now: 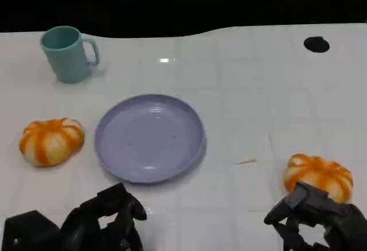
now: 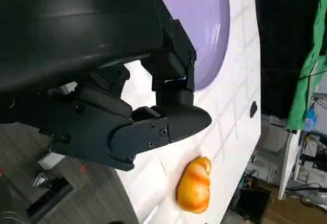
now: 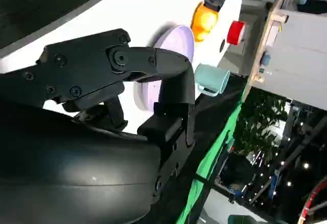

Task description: Grasp the bread from the table and place it into the plate.

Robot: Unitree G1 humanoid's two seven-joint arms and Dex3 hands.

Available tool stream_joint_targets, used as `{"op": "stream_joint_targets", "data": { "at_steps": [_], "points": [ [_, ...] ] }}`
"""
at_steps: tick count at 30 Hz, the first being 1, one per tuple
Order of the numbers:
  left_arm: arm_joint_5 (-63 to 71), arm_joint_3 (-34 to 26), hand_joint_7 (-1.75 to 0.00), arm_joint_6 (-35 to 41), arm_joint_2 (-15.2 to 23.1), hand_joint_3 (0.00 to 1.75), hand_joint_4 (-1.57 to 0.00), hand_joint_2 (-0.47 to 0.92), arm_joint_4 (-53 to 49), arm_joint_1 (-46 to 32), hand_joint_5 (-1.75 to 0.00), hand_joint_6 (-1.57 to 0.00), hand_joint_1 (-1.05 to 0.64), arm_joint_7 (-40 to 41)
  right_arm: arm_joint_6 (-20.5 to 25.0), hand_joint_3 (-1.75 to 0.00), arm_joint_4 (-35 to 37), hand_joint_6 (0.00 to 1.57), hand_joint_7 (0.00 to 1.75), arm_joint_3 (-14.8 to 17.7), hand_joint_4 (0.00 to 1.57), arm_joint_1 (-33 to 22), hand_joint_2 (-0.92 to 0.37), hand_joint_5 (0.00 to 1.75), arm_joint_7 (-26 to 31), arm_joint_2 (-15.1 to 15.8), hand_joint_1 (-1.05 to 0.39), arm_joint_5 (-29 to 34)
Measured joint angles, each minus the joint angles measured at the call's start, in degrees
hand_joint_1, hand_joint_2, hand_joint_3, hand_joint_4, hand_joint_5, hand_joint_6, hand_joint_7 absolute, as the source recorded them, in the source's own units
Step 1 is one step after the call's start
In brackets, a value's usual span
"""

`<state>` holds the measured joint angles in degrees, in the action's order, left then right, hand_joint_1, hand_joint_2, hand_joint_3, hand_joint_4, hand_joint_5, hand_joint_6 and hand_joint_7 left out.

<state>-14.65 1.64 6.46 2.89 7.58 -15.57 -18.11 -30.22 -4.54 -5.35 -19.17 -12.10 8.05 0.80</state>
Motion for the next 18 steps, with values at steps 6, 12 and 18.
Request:
{"op": "stream_joint_targets", "data": {
  "at_steps": [6, 12, 18],
  "points": [
    [-0.22, -0.28, -1.53, -0.02, 0.00, 0.69, -0.83, 0.84, -0.03, 0.01, -1.75, -0.70, -0.70, -0.01, 0.00, -0.40, 0.00, 0.68, 1.32, 0.00, 0.69, 0.19, -0.92, 1.75, 0.02, 0.00, -0.46, 0.28],
    [-0.21, -0.36, -1.53, -0.09, 0.00, 0.68, -0.83, 0.85, -0.07, 0.25, -1.75, -0.71, -0.70, -0.01, 0.00, -0.40, 0.00, 0.68, 1.32, -0.01, 0.70, 0.22, -0.92, 1.75, 0.04, 0.00, -0.48, 0.75],
    [-0.17, -0.36, -1.54, -0.12, 0.00, 0.69, -0.83, 0.85, -0.10, 0.43, -1.75, -0.70, -0.70, -0.01, 0.00, -0.40, 0.00, 0.68, 1.32, -0.01, 0.69, 0.24, -0.92, 1.75, -0.10, 0.00, -0.48, 0.73]
  ]
}}
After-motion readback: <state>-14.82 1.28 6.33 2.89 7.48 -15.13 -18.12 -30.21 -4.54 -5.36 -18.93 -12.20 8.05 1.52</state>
